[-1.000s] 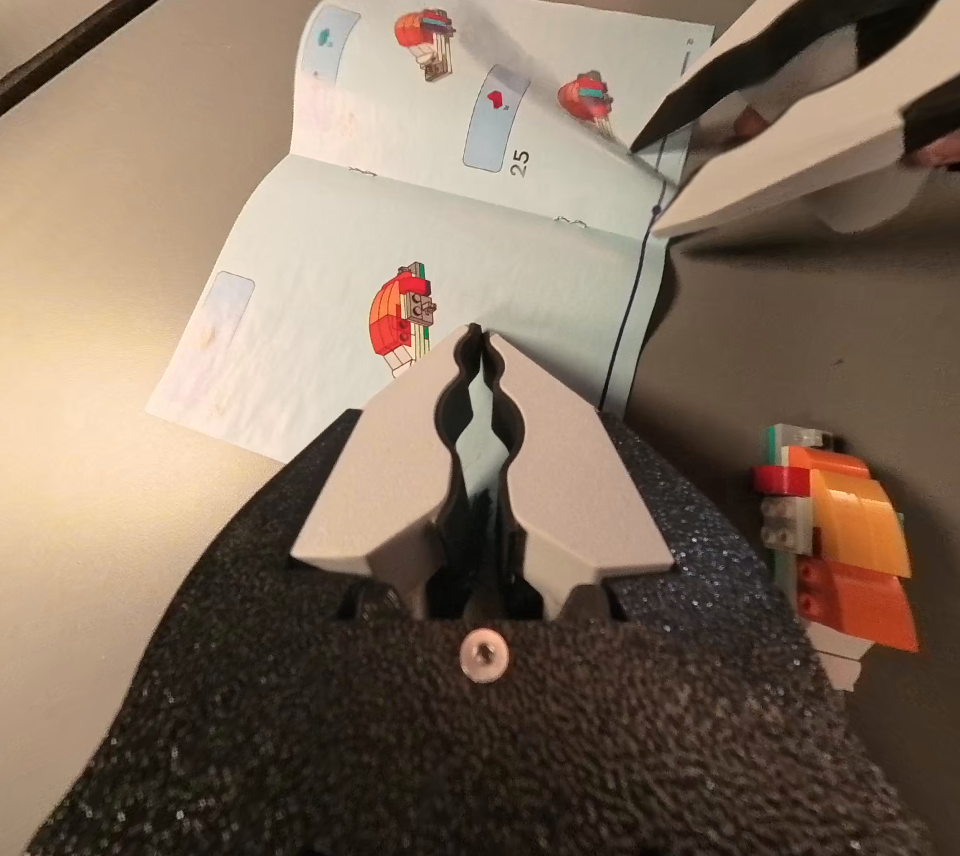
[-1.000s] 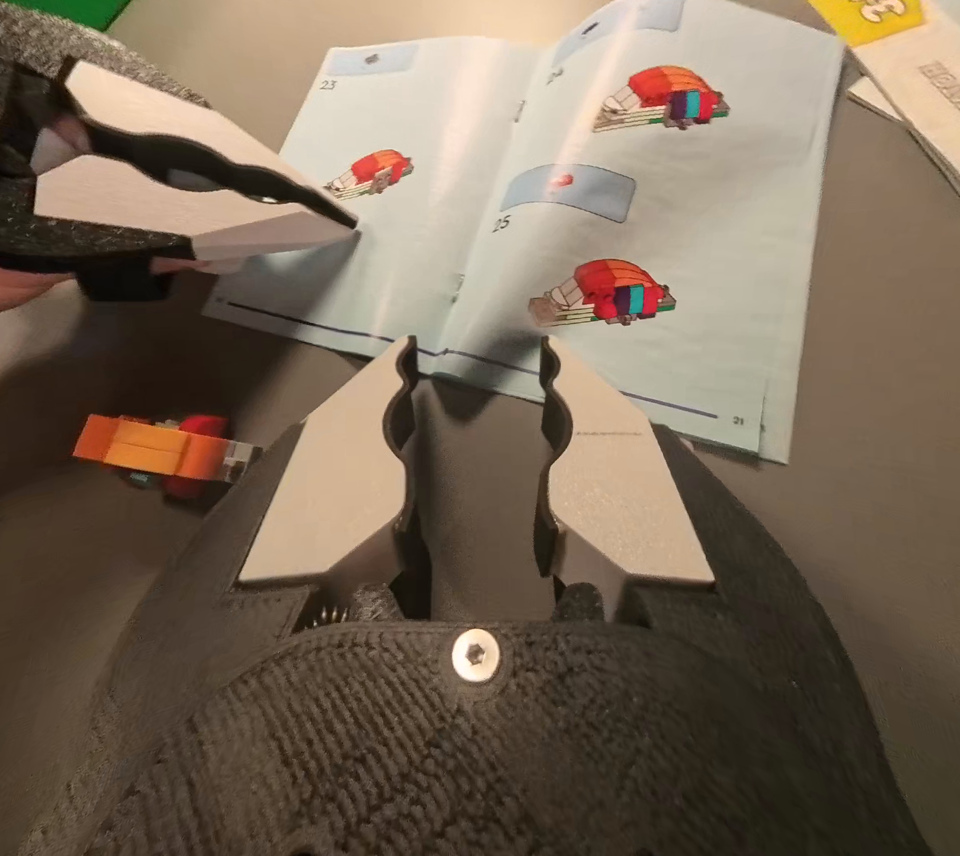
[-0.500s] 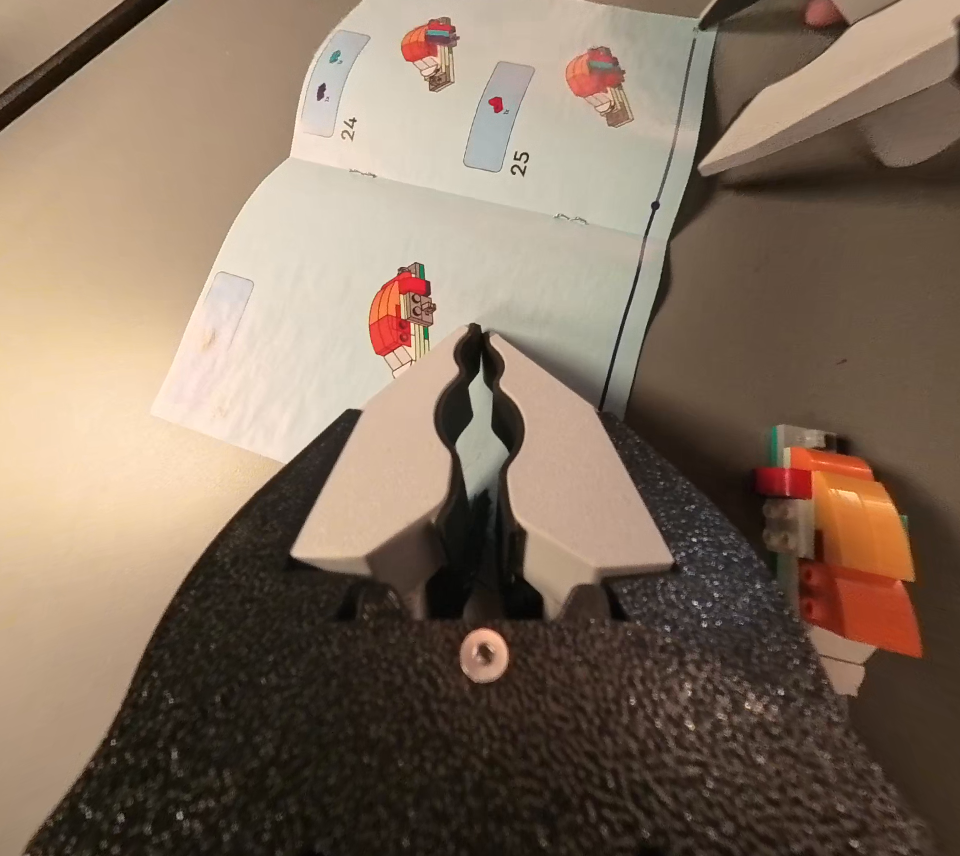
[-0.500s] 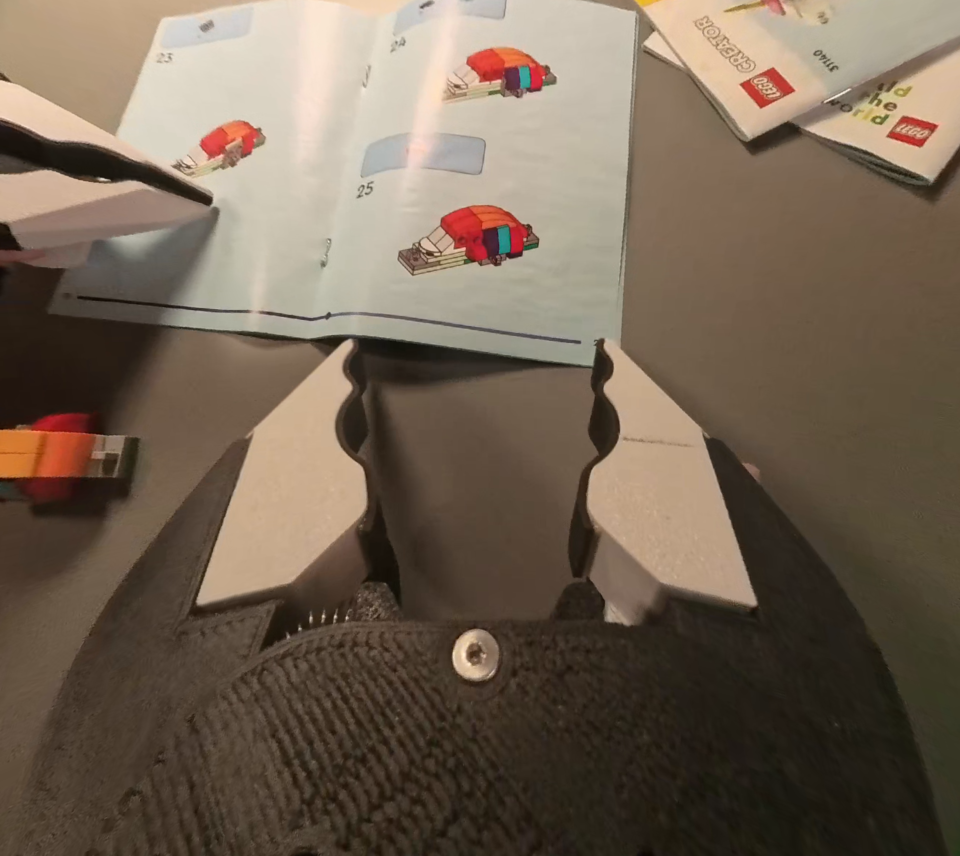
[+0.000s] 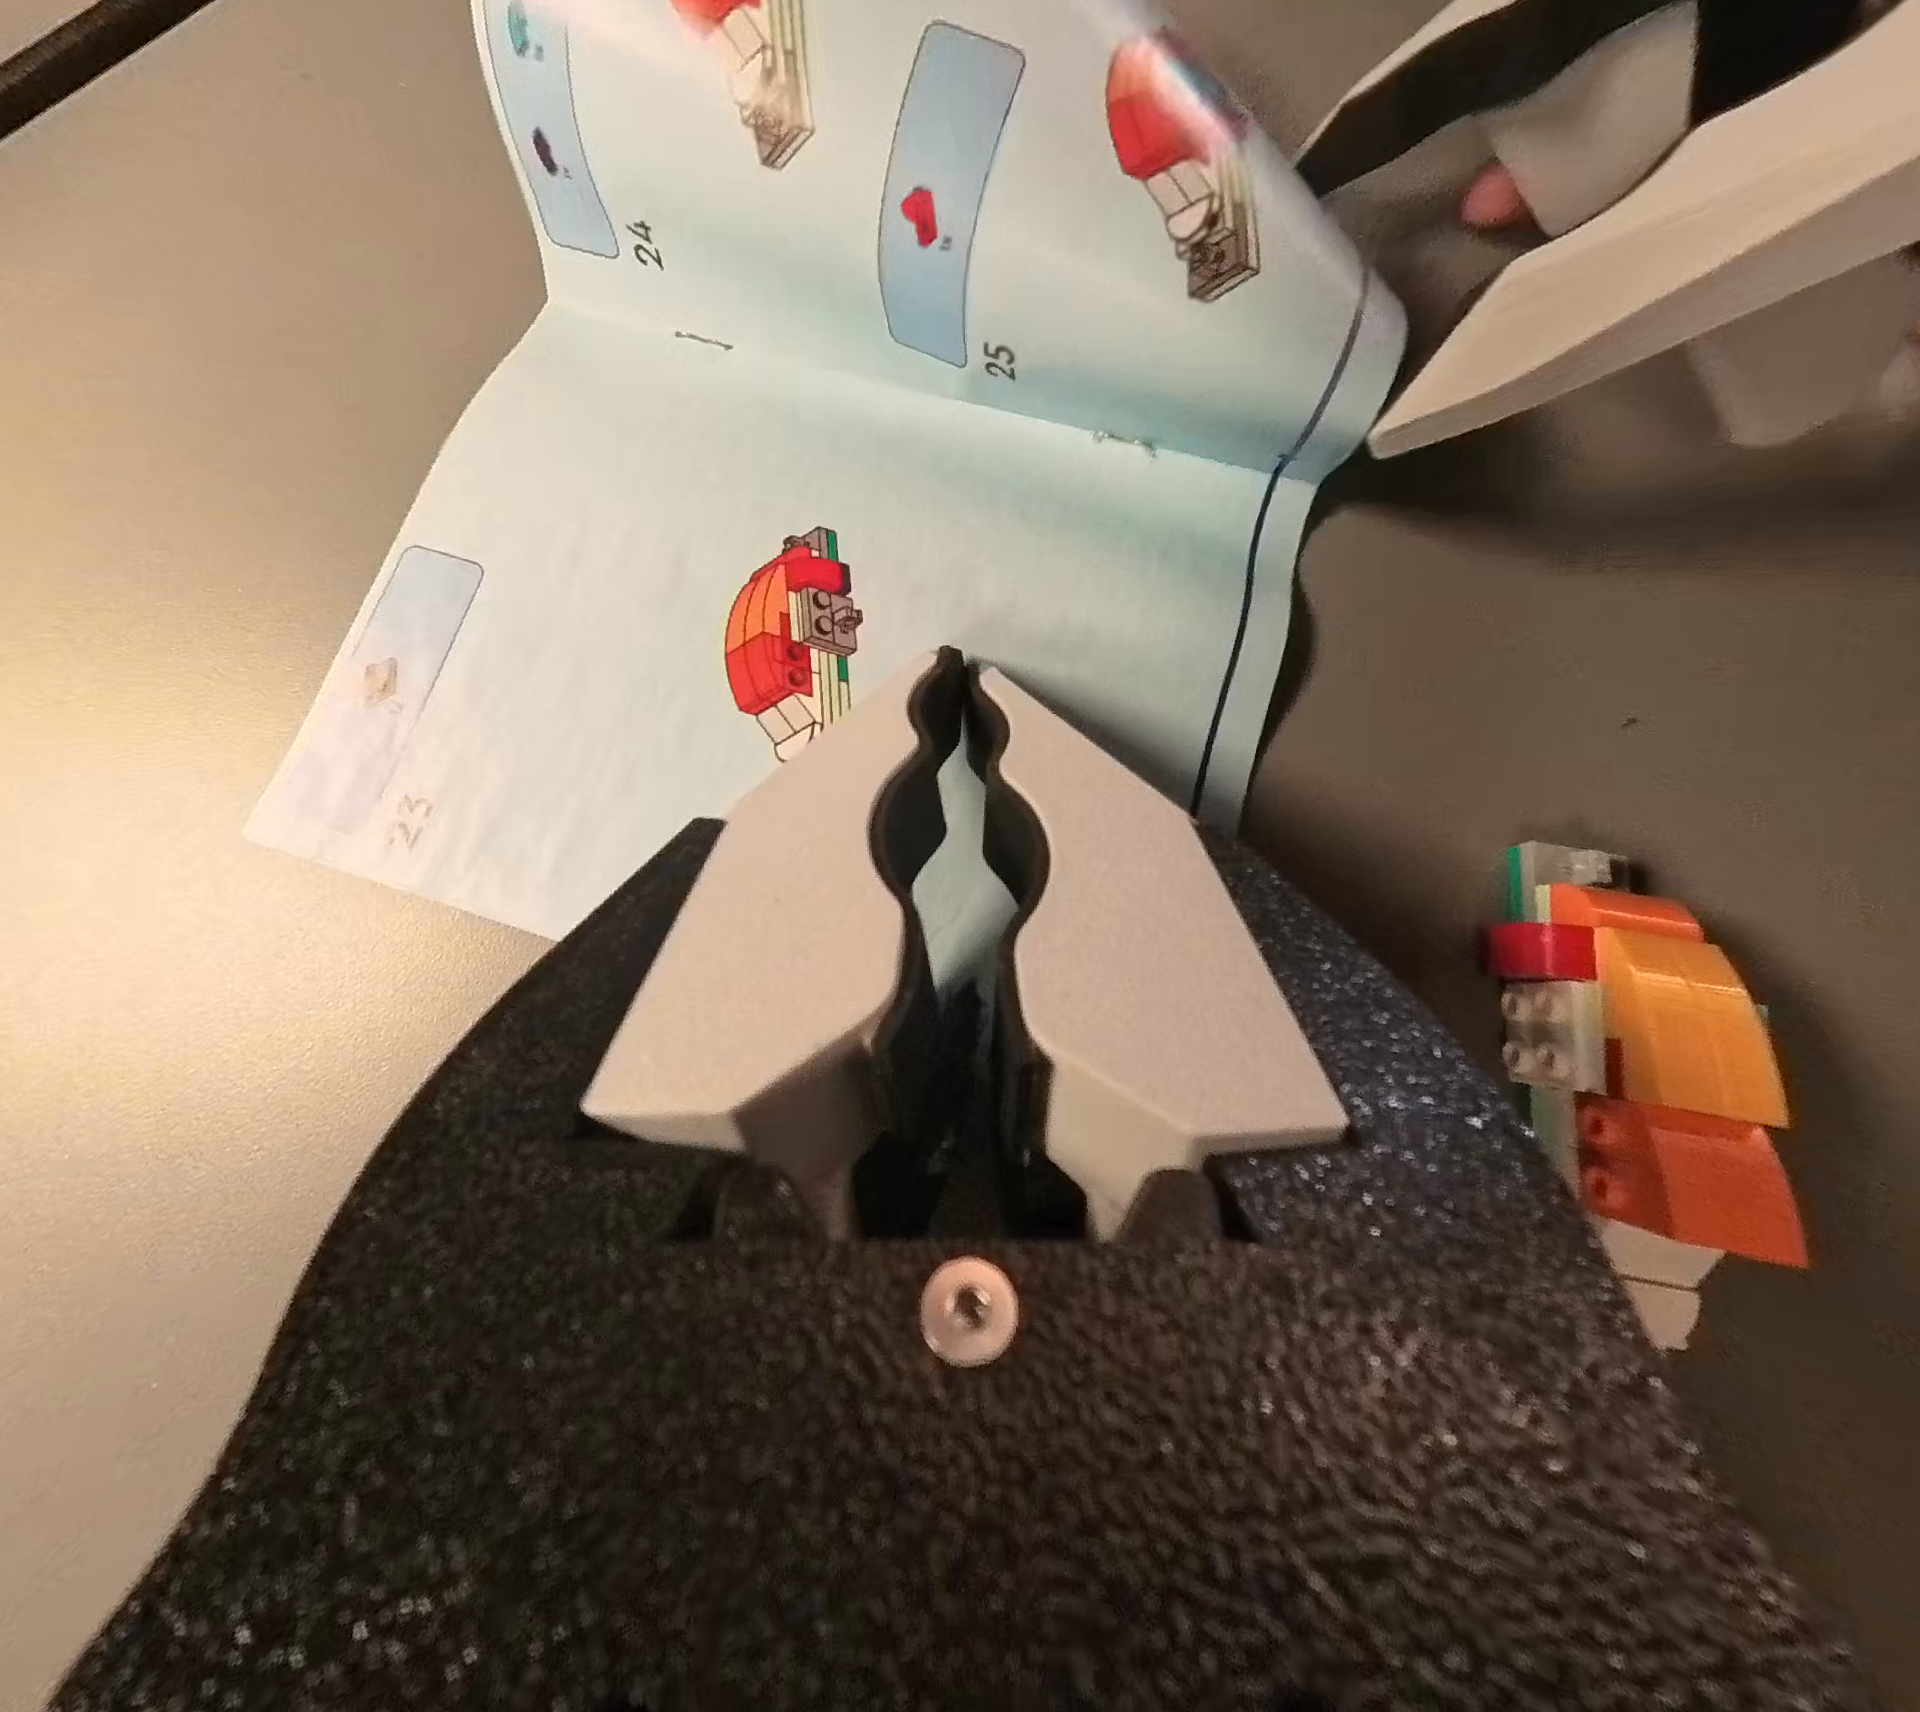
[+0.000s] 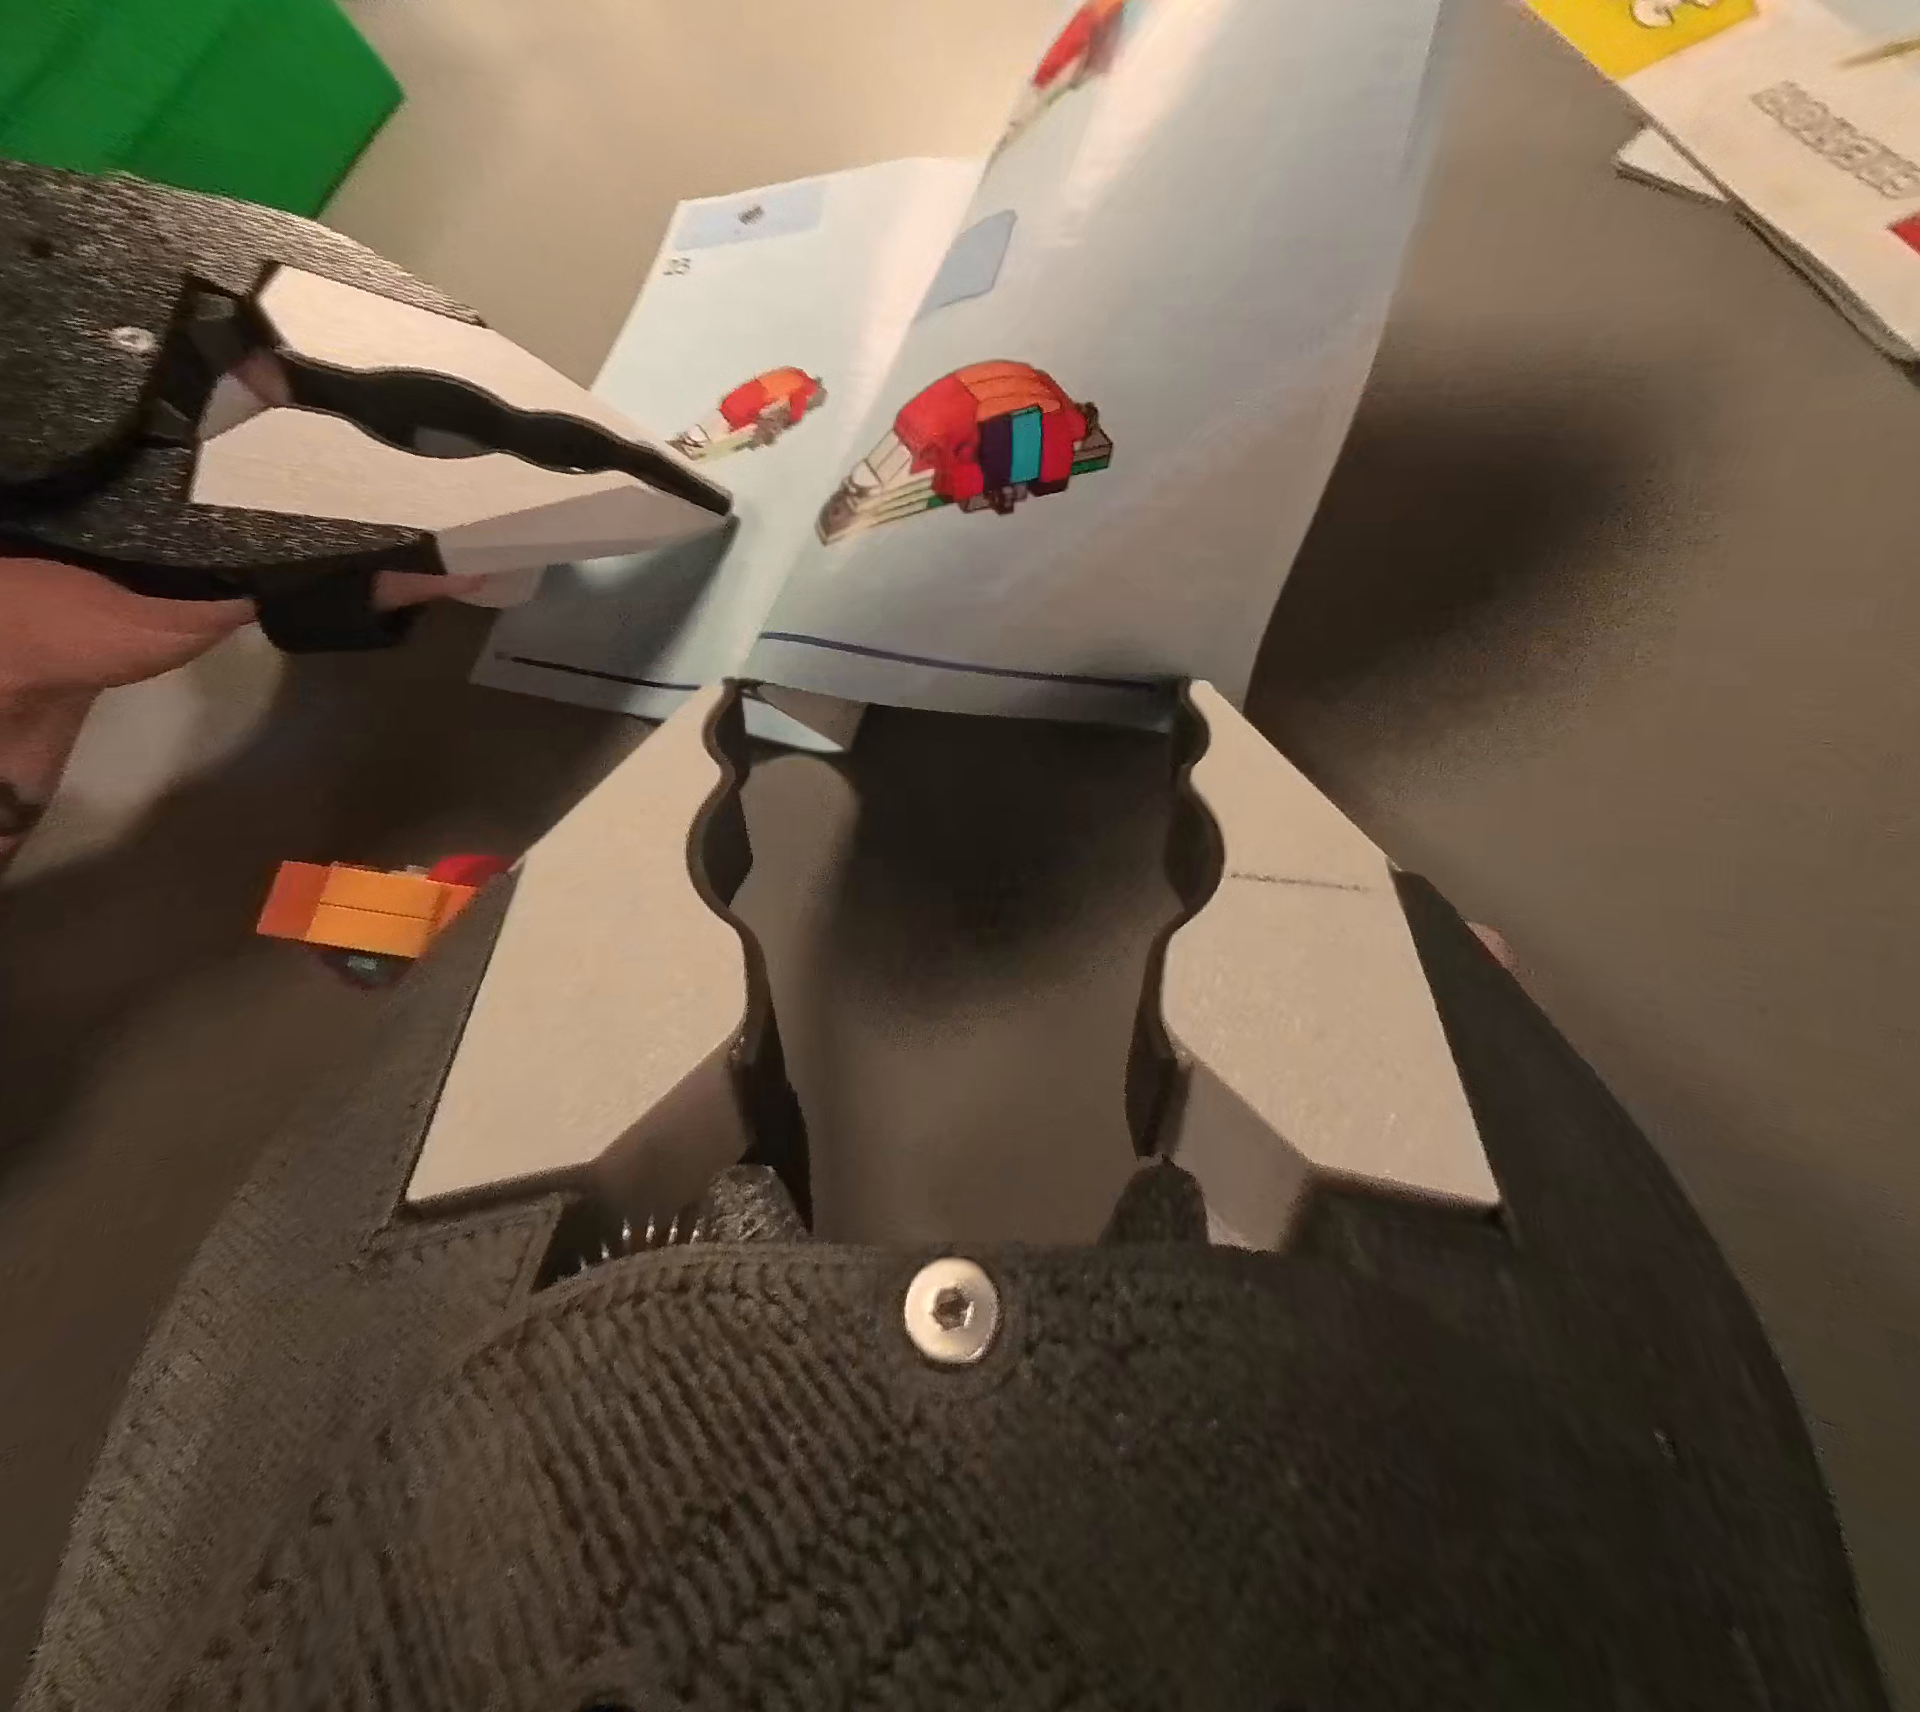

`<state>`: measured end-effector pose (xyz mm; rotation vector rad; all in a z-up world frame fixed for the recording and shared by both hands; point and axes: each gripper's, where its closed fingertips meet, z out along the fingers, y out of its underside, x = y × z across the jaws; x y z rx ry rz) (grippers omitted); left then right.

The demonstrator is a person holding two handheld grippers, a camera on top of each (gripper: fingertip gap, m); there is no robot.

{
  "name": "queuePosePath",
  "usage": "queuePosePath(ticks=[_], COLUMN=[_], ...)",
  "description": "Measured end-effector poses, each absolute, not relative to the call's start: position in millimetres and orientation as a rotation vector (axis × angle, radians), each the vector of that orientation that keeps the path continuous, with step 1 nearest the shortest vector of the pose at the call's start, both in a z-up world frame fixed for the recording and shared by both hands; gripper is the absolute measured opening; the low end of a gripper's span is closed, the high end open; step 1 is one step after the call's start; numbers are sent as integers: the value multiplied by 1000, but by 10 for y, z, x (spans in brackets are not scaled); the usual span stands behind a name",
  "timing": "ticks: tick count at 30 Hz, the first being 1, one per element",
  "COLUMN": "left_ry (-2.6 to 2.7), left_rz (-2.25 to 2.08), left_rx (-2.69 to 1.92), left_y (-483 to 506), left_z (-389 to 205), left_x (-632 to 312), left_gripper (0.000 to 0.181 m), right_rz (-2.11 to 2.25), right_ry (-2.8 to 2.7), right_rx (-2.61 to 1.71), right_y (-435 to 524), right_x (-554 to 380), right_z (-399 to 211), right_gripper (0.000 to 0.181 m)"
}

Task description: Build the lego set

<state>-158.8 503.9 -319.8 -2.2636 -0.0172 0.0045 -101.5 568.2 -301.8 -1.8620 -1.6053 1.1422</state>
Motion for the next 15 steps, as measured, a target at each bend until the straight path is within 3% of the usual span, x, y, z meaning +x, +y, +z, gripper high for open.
queuePosePath(ticks=[7,15], left_ry=[-18,-31], left_rz=[9,-8], left_rx=[-2262,-2258], left_y=[5039,5038], left_z=[-3196,-3196], left_x=[-1590,-1592], left_gripper=[0,0], right_rz=[1265,1218], right_ry=[-1632,-1505], right_rx=[-1696,-1581], right_y=[5506,5699], right_x=[-1090,-1072], right_z=[-2833,-2591], right_gripper=[77,52])
